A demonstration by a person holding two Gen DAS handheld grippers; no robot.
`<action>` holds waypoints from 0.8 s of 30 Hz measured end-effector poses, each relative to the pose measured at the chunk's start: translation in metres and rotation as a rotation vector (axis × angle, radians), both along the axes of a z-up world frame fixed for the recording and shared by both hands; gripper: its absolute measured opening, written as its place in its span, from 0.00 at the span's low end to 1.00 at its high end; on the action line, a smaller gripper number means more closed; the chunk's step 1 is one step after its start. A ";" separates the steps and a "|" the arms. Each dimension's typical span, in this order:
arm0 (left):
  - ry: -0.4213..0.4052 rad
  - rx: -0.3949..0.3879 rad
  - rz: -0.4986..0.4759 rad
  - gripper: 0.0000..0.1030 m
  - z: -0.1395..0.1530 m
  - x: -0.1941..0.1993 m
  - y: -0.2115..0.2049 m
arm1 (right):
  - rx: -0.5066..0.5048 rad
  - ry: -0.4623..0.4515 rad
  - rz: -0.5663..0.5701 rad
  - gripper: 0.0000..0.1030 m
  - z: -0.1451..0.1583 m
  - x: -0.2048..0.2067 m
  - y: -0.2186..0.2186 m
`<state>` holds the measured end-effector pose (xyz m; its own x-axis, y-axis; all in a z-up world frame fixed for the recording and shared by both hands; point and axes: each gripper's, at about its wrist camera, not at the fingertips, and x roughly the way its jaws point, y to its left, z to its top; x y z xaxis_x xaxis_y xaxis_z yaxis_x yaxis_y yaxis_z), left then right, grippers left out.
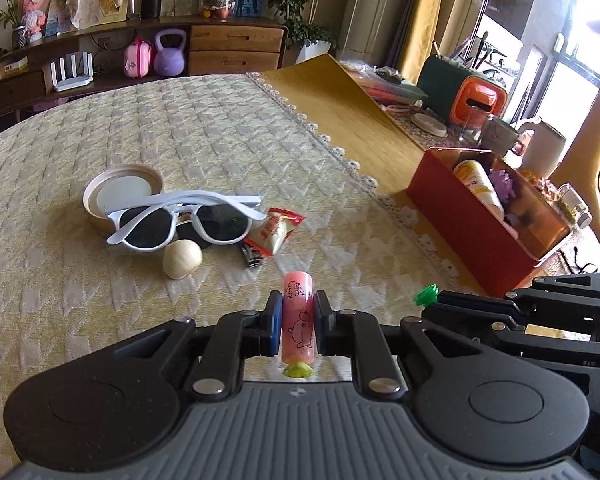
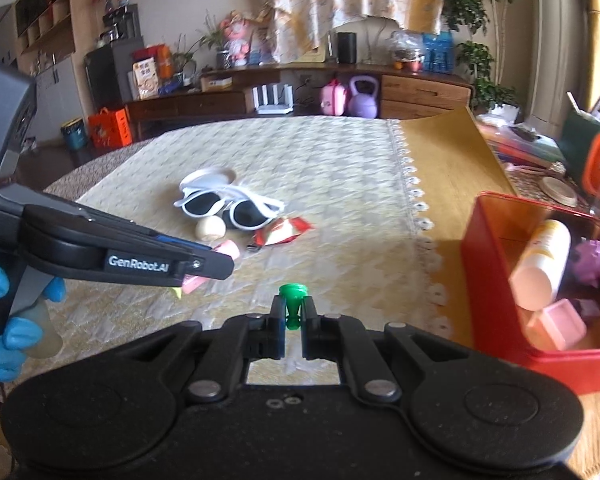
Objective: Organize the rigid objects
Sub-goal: 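Carry the pink tube and green piece into the red tin and open both tools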
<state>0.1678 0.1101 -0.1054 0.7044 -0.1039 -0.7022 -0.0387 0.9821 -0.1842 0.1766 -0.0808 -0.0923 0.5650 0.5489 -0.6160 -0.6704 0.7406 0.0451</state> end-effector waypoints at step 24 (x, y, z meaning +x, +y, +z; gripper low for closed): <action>-0.051 0.022 -0.160 0.15 0.058 0.020 -0.118 | 0.050 -0.084 -0.149 0.06 0.048 0.016 -0.113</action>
<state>0.1880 -0.0082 -0.0479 0.7146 -0.2026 -0.6695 0.1277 0.9788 -0.1599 0.1924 -0.1936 -0.0441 0.6910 0.4838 -0.5370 -0.5562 0.8304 0.0324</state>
